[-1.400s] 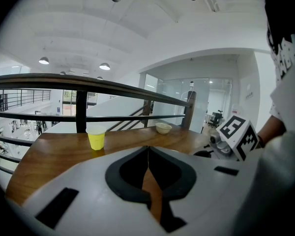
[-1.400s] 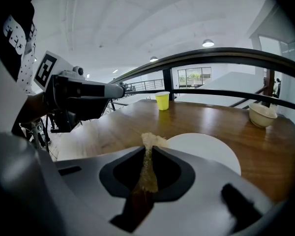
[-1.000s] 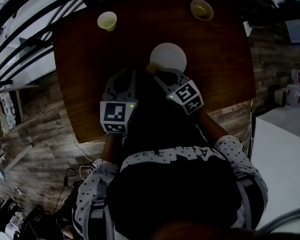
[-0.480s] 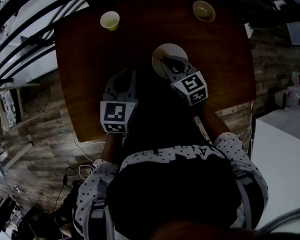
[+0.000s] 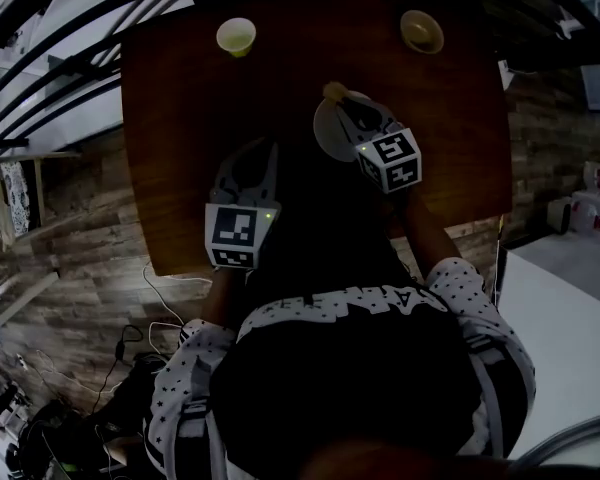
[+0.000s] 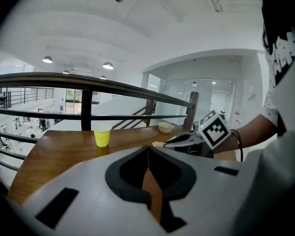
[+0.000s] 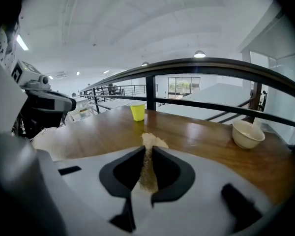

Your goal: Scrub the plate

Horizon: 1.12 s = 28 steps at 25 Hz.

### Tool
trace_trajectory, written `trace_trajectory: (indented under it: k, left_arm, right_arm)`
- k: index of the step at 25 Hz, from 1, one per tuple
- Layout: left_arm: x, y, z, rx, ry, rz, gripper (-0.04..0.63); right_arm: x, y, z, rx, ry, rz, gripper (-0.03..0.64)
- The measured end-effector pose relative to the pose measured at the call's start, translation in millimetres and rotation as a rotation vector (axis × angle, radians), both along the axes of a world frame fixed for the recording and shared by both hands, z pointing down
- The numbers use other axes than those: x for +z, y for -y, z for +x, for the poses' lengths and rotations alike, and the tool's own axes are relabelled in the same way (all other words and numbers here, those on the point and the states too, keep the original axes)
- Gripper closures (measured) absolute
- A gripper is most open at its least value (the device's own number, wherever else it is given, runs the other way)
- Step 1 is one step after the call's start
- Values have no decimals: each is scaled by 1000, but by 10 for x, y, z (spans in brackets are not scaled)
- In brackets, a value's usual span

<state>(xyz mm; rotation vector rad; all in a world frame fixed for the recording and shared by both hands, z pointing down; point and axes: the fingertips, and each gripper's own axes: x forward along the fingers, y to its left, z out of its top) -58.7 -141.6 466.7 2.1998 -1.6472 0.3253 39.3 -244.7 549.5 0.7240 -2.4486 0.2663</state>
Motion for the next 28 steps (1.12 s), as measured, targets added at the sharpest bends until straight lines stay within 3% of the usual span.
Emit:
trace_trajectory:
  k: [28]
  left_arm:
    - [-19, 58, 6, 5, 7, -3, 581]
  right_arm:
    - [181, -160, -24, -88, -89, -35, 568]
